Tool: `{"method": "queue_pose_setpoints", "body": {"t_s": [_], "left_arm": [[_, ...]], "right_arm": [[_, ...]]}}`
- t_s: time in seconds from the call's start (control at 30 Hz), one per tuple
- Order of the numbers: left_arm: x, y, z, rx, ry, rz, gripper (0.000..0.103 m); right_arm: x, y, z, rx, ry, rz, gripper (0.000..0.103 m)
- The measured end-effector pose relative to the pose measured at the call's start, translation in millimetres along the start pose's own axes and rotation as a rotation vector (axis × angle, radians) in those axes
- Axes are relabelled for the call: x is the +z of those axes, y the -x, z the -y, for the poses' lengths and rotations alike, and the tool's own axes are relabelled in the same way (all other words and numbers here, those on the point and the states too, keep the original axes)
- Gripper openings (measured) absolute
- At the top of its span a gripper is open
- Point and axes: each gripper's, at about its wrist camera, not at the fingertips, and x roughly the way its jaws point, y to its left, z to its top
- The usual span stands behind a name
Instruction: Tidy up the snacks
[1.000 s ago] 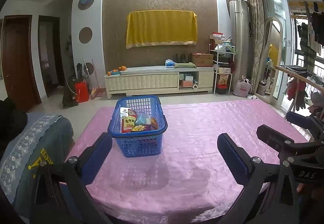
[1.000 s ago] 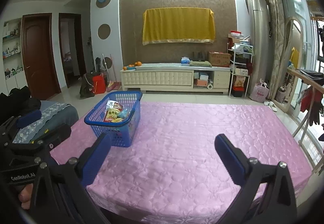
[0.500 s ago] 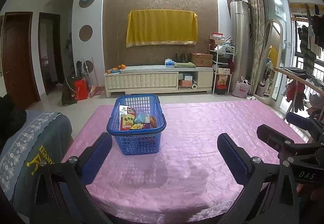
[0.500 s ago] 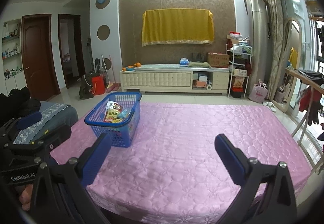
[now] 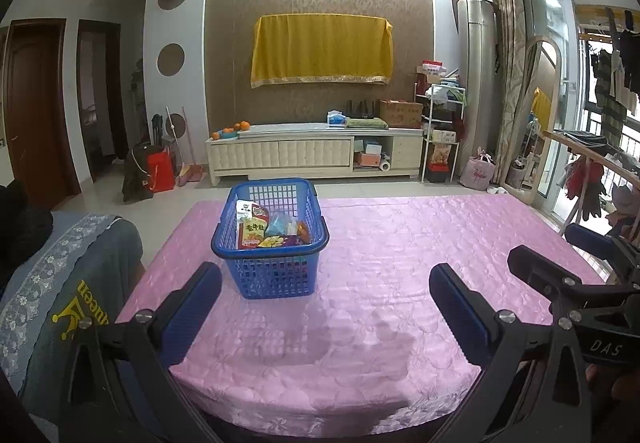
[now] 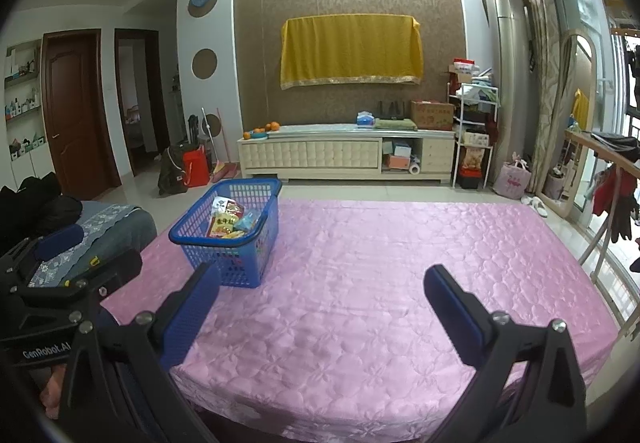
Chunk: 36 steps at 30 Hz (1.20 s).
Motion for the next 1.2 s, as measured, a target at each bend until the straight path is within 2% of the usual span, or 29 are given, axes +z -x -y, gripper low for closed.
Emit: {"method": "queue_pose_setpoints", "body": {"t_s": [1.2], "left_arm": [[-5.5, -3.1, 0.1, 0.004, -0.006, -0.013, 0.103]], "right_arm": [[-1.2, 3.2, 0.2, -0.013, -0.020, 0.007, 0.103]]}}
